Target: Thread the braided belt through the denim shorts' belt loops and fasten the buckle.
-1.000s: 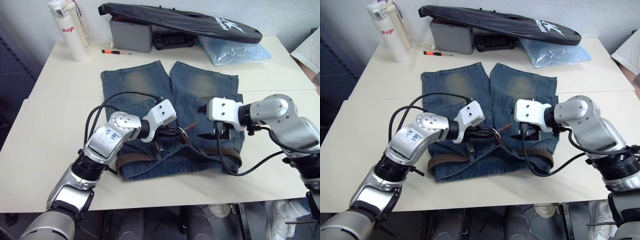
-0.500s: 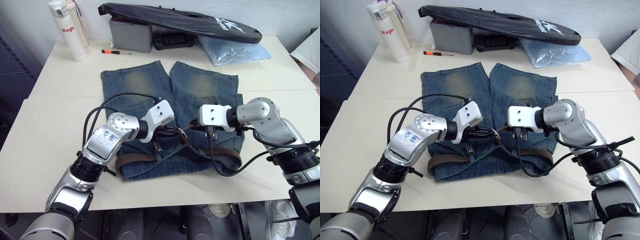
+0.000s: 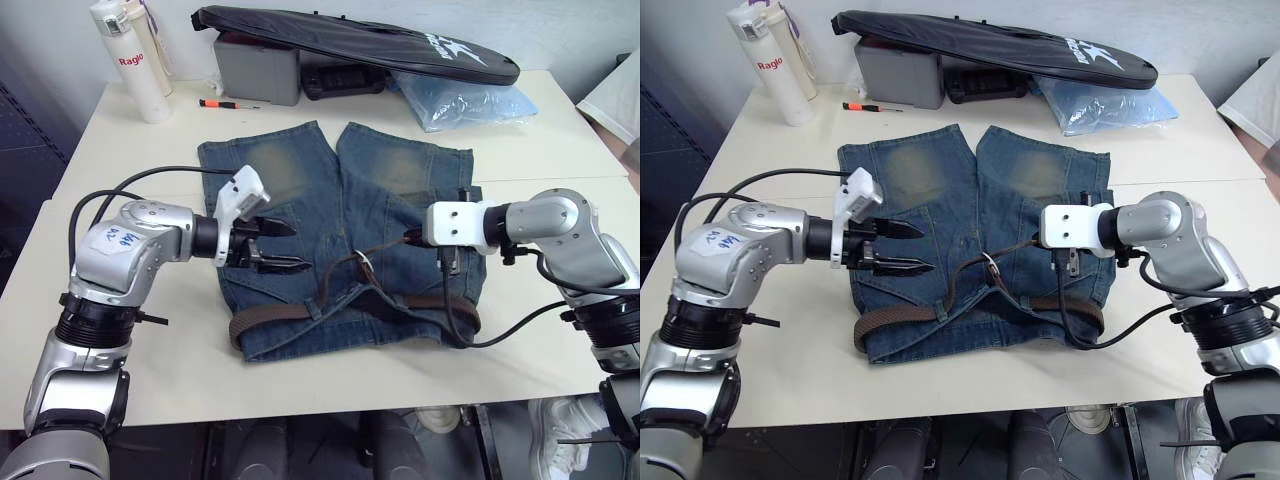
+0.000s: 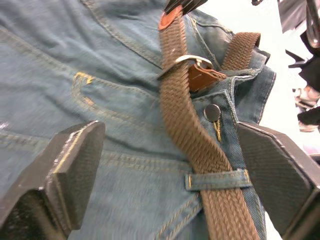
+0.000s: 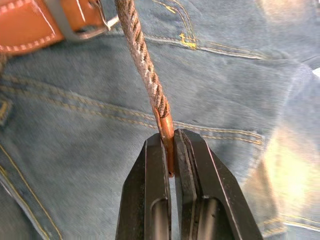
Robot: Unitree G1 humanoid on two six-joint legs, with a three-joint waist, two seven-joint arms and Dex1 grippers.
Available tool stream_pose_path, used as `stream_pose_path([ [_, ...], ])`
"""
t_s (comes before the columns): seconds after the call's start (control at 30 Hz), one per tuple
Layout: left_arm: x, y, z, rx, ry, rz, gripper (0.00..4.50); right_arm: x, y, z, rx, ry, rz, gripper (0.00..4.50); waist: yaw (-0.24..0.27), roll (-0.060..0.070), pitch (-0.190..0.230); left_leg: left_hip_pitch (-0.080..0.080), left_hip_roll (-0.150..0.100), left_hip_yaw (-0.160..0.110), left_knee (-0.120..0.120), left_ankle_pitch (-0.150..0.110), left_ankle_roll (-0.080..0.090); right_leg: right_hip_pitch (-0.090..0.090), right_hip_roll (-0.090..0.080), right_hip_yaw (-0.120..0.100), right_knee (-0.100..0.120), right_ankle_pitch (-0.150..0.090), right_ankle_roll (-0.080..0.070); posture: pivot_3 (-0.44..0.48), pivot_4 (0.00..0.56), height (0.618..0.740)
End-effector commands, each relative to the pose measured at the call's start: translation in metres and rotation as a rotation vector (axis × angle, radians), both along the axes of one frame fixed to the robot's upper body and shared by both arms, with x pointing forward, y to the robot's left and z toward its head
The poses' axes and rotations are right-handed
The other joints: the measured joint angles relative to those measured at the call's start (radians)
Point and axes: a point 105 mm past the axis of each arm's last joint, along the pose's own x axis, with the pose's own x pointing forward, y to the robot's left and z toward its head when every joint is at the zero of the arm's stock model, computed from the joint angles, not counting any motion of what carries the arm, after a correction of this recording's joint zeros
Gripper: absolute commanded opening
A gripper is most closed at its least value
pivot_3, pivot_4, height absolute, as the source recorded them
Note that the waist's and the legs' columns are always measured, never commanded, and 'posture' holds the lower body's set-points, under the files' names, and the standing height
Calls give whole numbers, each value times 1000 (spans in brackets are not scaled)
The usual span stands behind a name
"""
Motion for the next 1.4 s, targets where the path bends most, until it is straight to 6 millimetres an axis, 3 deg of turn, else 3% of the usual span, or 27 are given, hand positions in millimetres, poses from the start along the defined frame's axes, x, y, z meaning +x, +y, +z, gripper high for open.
stream_pose_path([
  [0.03, 0, 2, 15, -32, -29, -10, 4459, 0, -22, 31, -40, -144, -16, 0, 2, 0, 0, 0, 0, 0, 0, 0, 0, 0, 0, 0, 0, 0, 0, 0, 150, 740],
  [0.2, -1, -14, 17, -62, -29, -45, 4459, 7, -50, 42, -124, -211, -77, 0, 2, 0, 0, 0, 0, 0, 0, 0, 0, 0, 0, 0, 0, 0, 0, 0, 150, 740],
  [0.3, 9, -24, 25, -114, -35, -7, 4459, 10, -53, 52, -139, -250, -82, 0, 0, 0, 0, 0, 0, 0, 0, 0, 0, 0, 0, 0, 0, 0, 0, 0, 150, 740],
  [0.37, 17, -32, 33, -168, -18, 24, 4459, 11, -45, 58, -129, -267, -56, 0, 0, 0, 0, 0, 0, 0, 0, 0, 0, 0, 0, 0, 1, 0, 0, 0, 150, 740],
  [0.5, 21, -71, 43, -161, -75, -14, 4459, 9, -8, 63, -79, -247, 41, 0, -5, 0, 0, 0, 0, 0, 1, 0, 0, 0, 0, 0, 0, 0, 0, 0, 150, 740],
  [0.8, 24, -100, 12, 72, -174, -36, 4459, 9, 9, 62, -38, -212, 57, 0, -12, 0, 0, 0, 0, 0, 0, 0, 0, 0, 0, 0, 0, 0, 0, 0, 150, 740],
  [0.93, 24, -103, 13, 55, -163, -25, 3232, 9, 6, 62, -35, -210, 38, 0, -12, 0, 0, 0, 0, 0, 0, 0, 0, 0, 0, 0, 0, 0, 0, 0, 150, 740],
  [1.1, 21, -104, 14, 35, -137, -32, 980, 9, 7, 63, 10, -200, 14, 0, -12, 0, 0, 0, 0, 0, 0, 0, 0, 0, 0, 0, 0, 0, 0, 0, 150, 740],
  [1.13, 21, -104, 14, 35, -138, -31, 360, 9, 7, 64, 26, -196, 8, 0, -11, 0, 0, 0, 0, 0, 0, 0, 0, 0, 0, 0, 0, 0, 0, 0, 150, 740],
  [1.17, 22, -105, 18, 8, -133, -26, 108, 7, 9, 63, 59, -157, 2, 0, -11, 0, 0, 0, 0, 0, 0, 0, 0, 0, 0, 0, 0, 0, 0, 0, 150, 740],
  [1.23, 22, -107, 25, -39, -121, -19, 48, 4, 11, 60, 96, -106, -7, 0, -9, 0, 0, 0, 0, 0, 0, 0, 0, 0, 0, 0, 0, 0, 0, 0, 150, 740],
  [1.33, 28, -98, 29, -116, -62, 49, 0, -9, 17, 67, 259, 0, -18, 1160, -9, 0, 0, 0, 0, 0, 0, 0, 0, 0, 0, 0, 0, 0, 0, 0, 150, 740],
  [1.4, 32, -90, 30, -168, -14, 109, 0, -20, 17, 73, 354, 83, -34, 2215, -9, 0, 0, 0, 0, 0, 0, 0, 0, 0, 0, 0, 1, 0, 0, 0, 150, 740],
])
